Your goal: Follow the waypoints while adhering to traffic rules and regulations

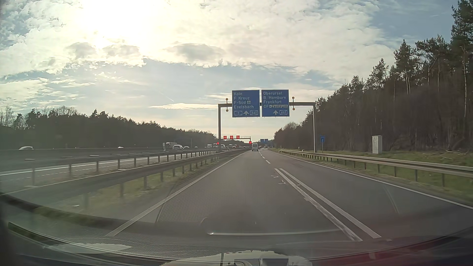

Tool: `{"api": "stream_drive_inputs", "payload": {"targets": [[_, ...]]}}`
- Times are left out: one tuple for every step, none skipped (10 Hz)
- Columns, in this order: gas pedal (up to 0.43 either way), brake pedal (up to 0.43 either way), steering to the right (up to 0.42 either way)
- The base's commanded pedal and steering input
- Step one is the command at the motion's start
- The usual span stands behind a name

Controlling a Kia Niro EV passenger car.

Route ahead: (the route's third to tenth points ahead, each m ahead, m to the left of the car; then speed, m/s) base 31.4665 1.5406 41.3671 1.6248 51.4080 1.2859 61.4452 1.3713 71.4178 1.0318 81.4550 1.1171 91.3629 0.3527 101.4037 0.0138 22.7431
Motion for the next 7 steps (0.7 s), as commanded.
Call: {"api": "stream_drive_inputs", "payload": {"targets": [[0.110,0.000,0.000],[0.110,0.000,0.000],[0.110,0.000,0.001],[0.110,0.000,0.001],[0.110,0.000,0.001],[0.110,0.000,0.001],[0.110,0.000,0.001]]}}
